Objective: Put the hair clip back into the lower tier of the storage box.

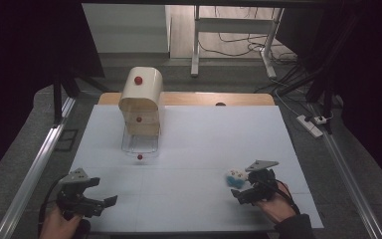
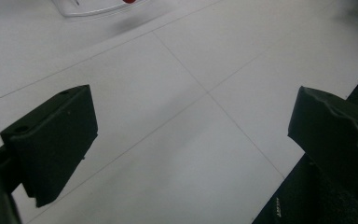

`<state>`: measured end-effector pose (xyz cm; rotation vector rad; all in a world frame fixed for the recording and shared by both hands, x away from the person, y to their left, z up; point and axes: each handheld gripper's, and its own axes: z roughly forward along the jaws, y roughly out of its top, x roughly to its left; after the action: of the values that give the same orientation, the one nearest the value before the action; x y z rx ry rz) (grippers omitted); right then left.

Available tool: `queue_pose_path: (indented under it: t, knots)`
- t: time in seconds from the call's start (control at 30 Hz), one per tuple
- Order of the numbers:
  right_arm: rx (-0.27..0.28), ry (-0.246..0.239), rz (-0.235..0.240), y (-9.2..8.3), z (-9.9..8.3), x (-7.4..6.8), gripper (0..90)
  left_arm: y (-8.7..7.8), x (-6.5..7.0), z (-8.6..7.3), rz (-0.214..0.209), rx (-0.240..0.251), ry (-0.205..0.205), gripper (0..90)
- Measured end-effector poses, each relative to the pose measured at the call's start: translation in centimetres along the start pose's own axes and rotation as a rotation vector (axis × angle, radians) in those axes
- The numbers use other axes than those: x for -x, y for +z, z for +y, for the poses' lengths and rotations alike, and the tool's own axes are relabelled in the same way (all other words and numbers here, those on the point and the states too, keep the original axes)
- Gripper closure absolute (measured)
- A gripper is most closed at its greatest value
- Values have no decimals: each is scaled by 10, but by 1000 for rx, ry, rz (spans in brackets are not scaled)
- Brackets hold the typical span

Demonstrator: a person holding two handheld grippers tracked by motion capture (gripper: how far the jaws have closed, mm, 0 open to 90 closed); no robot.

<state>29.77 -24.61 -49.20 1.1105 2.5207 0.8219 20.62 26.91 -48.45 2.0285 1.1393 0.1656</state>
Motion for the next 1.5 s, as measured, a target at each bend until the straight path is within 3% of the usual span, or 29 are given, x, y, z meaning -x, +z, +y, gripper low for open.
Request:
queue_pose_path:
  t: [0.27,0.8,1.0,1.13,1.27,1.5]
  knots:
    - [-12,-34,14,10,11,0,0,0,1,0,5,-2,7,14]
    - [-78,-99,-12,35,19,4,7,0,0,0,6,-2,1,13]
    - [-85,-115,-26,38,21,6,151,0,0,0,7,-3,-1,13]
    - [-90,-126,-4,38,22,6,327,0,0,0,8,-4,-1,13]
    - [-99,-134,7,37,24,4,388,0,0,0,8,-5,-1,13]
    - [-78,-138,20,32,27,2,403,1,0,1,8,-5,-1,13]
